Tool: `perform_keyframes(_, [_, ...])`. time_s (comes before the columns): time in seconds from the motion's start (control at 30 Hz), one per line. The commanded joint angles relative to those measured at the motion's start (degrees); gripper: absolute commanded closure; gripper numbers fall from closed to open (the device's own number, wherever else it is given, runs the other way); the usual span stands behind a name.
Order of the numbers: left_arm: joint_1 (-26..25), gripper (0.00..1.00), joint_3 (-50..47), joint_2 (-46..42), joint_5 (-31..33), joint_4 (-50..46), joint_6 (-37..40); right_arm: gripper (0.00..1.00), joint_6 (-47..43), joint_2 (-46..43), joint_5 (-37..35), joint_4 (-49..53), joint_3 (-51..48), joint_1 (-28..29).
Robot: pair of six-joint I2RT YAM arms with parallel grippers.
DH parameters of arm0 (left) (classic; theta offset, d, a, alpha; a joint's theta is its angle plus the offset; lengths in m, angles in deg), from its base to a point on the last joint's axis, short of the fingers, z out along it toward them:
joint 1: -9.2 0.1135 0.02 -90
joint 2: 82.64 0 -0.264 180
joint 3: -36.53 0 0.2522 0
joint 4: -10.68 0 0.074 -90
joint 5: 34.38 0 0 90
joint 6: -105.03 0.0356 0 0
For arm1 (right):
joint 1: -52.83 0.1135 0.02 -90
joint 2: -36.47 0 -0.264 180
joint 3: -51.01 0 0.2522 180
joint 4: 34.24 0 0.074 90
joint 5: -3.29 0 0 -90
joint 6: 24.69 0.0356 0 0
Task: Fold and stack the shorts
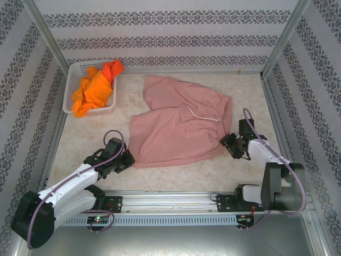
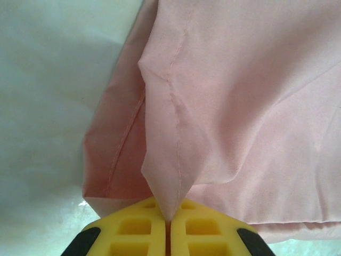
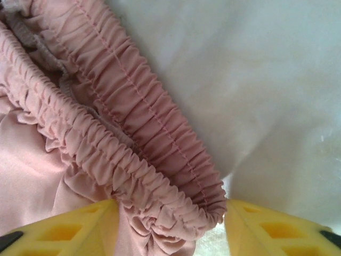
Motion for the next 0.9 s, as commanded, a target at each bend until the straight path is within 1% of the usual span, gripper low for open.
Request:
perform_keyframes(0.0, [0.7,0.92,-0.64,-0.7,1.24,2.23,1.19,0.53,1.21,1.65,-1.01,-1.55,1.4,-0.32])
perform_keyframes(0.1, [0.75,0.93,-0.21,-0.72,1.83,2.8,1.72,0.68,1.27,2.88,-1.51,-2.28,1.89,-0.32])
perform_keyframes(0.23, [0.84,1.0,1.39,-0.78,2.85,2.39,3.11,0.89,0.54,3.8,-2.13,-2.44,2.95,-0.32])
perform_keyframes(0.3, [0.97,1.0,2.48,-1.14,3.5,1.92,4.01,0.99,-0.06,3.36,-2.45,-2.26,3.78,-0.34])
perform_keyframes(0.4, [1.56,1.0,4.78,-1.81,3.87,1.24,5.78,1.0,-0.98,1.45,-2.52,-2.24,5.24,-0.37])
perform_keyframes(0.43, [2.09,1.0,6.38,-1.82,3.45,0.82,7.64,1.0,-1.42,0.41,-2.25,-1.89,6.23,-0.4])
perform_keyframes(0.53, [4.64,1.0,14.32,-1.07,3.73,-3.58,12.68,1.0,-3.04,-2.46,-0.66,-0.34,11.09,-0.35])
perform_keyframes(0.6, [7.16,1.0,21.58,0.82,3.25,-5.43,16.48,1.0,-3.64,-4.1,0.7,0.69,15.94,-0.4])
perform_keyframes(0.7, [11.34,1.0,32.56,5.43,0.6,-6.85,21.36,1.0,-3.87,-4.89,2.9,1.48,23.9,-0.32])
perform_keyframes(0.8, [15.54,1.0,47.51,12.35,-2.84,-9.44,26.25,1.0,-3.32,-3.77,5.68,2.04,34.19,-0.32])
perform_keyframes(0.87, [17.45,1.0,57.34,16.86,-4.35,-11.08,29.38,1.0,-2.74,-2.7,7.18,1.87,40.54,-0.1])
